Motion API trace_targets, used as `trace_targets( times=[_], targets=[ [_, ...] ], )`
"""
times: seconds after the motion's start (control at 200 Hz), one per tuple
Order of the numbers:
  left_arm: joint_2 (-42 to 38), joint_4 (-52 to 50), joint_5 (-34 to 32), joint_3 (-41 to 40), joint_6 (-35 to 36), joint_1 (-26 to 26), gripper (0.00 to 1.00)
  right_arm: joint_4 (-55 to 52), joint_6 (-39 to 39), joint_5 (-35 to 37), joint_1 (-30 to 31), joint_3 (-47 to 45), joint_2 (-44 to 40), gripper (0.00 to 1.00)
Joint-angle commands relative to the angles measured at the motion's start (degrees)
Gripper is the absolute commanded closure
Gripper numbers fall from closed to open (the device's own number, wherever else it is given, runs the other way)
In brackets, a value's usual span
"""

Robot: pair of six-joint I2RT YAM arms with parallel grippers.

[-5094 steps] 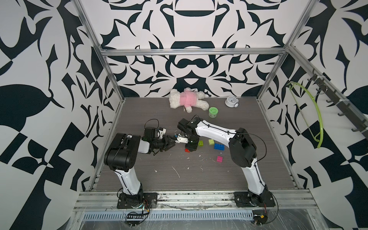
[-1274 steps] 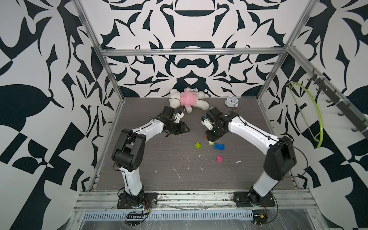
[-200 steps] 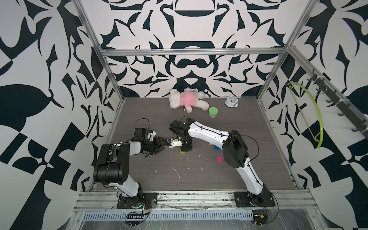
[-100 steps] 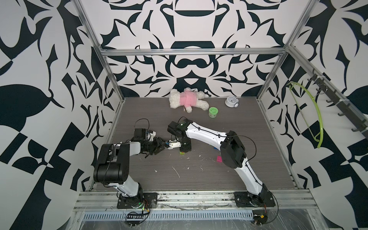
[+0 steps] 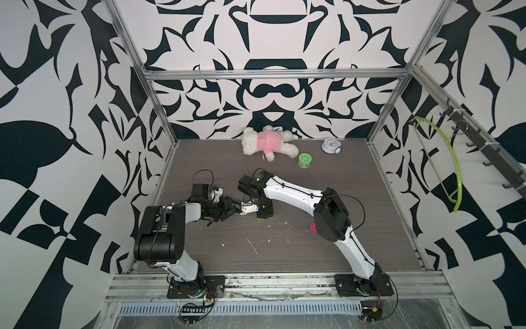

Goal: Assemble the letter y with lego
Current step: Assemble the lego brick with the lego brick.

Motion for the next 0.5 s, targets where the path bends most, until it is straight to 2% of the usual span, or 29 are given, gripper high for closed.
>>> trace_targets(
  times=[0.0,0.495],
  targets=[
    [0.7,-1.3,-1.1,-1.5,1.2,0.1,0.46,-4.2,-0.2,-0.6,0.8,0.4,3.6,0.83],
    [0.8,-1.8,-1.6,-1.5,1.3,-0.6,0.47,-6.3,1.7,-2.5,0.9,2.7,7.7,0.83]
  ],
)
